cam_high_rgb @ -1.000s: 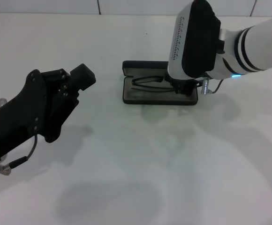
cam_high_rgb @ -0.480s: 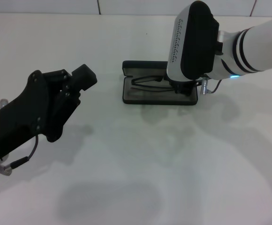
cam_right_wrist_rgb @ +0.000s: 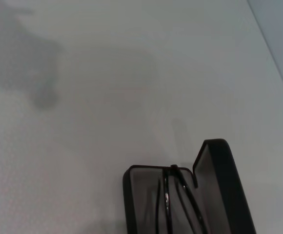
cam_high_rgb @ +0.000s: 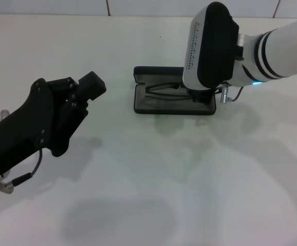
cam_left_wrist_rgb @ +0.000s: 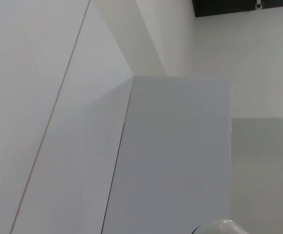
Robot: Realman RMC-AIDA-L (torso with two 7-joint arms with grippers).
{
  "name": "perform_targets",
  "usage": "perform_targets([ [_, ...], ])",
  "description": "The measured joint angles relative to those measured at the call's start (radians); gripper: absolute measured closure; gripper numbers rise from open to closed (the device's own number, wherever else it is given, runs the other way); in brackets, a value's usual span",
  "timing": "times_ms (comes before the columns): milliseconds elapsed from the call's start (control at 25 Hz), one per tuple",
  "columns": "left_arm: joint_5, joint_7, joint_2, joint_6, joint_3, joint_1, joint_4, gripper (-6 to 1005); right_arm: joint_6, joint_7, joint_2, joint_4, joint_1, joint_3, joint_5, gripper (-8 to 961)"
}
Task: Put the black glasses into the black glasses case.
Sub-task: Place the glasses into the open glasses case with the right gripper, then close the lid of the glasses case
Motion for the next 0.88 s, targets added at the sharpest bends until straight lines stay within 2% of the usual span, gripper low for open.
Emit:
perform_targets([
  [440, -0.001, 0.0, -0.003, 0.001, 0.0, -0.001, 0.0, 976, -0.002, 0.003, 0.0, -0.003, 0.003, -0.011, 0.0, 862],
  [600, -0.001, 0.0, -0.004, 0.001, -0.003, 0.0, 0.0, 974, -0.013, 0.006, 0.0, -0.042, -0.018, -0.011, 0.003, 845],
  [760, 0.002, -0.005, -0.003, 0.001, -0.028, -0.007, 0.0, 973, -0.026, 0.025, 0.0, -0.14, -0.09, -0.008, 0.022, 844],
  [880, 0.003, -0.019, 0.004, -0.005, -0.068, -0.011, 0.005, 972, -0.027, 0.031, -0.001, -0.232, -0.176, 0.027, 0.1, 842],
])
